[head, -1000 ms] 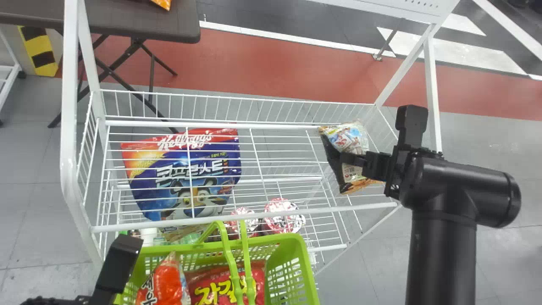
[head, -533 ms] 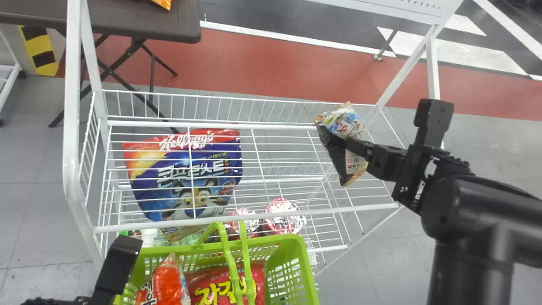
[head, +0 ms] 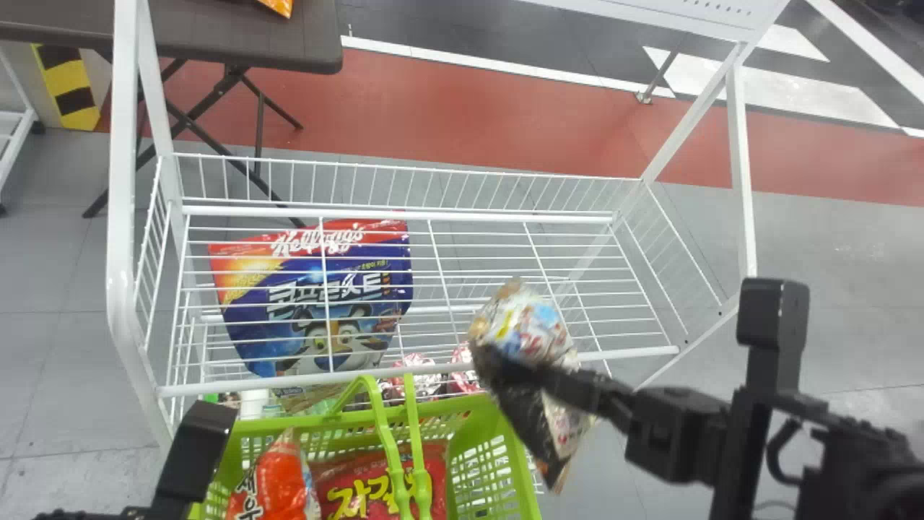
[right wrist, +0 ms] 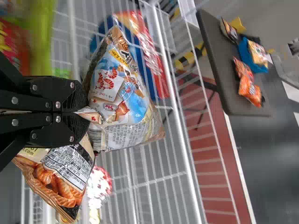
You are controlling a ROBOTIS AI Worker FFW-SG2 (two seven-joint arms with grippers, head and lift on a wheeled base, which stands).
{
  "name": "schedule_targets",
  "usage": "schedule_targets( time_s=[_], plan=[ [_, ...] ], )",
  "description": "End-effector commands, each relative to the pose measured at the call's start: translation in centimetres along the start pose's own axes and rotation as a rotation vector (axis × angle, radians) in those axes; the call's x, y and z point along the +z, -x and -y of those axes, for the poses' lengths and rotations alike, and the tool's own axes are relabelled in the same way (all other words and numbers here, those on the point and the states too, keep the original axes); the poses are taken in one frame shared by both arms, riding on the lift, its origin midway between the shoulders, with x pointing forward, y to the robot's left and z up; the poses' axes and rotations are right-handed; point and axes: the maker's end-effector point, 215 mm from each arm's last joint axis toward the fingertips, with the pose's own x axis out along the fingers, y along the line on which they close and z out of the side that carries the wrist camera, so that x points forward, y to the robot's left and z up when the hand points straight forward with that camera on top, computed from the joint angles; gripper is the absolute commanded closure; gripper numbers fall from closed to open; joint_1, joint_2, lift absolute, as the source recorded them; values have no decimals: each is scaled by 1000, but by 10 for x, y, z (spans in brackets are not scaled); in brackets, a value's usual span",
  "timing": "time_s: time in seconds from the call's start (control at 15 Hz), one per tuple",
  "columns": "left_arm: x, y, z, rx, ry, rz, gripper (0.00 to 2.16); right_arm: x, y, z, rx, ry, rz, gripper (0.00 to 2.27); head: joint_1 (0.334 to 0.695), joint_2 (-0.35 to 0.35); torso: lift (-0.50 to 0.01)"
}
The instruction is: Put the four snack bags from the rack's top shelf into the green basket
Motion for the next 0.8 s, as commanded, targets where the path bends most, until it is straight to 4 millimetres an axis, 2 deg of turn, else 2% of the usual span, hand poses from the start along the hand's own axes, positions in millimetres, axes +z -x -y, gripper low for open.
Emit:
schedule_targets(
  time_s=[0.0,0.13,0.27,0.4,0.53,0.67,0.73],
  plan=[
    [0,-2,0,3,-5,1,1666,-31,14,-25,62,2,-60,2240,695,-350,0],
    [0,-2,-1,9,-13,8,1666,-51,18,-31,90,-15,-104,2240,695,-350,0],
    [2,-2,-1,8,-23,16,1666,-62,18,-40,137,-37,-129,2240,695,-350,0],
    [2,-2,-2,8,-29,18,1666,-91,14,-56,193,-72,-196,2240,695,-350,0],
    [2,-3,-1,7,-28,20,1666,-111,6,-65,224,-95,-245,2240,695,-350,0],
    [1,-2,1,3,-26,21,1666,-135,-5,-66,227,-122,-305,2240,695,-350,0],
    [1,-1,1,2,-26,24,1666,-144,-9,-58,195,-122,-327,2115,695,-350,0]
  ],
)
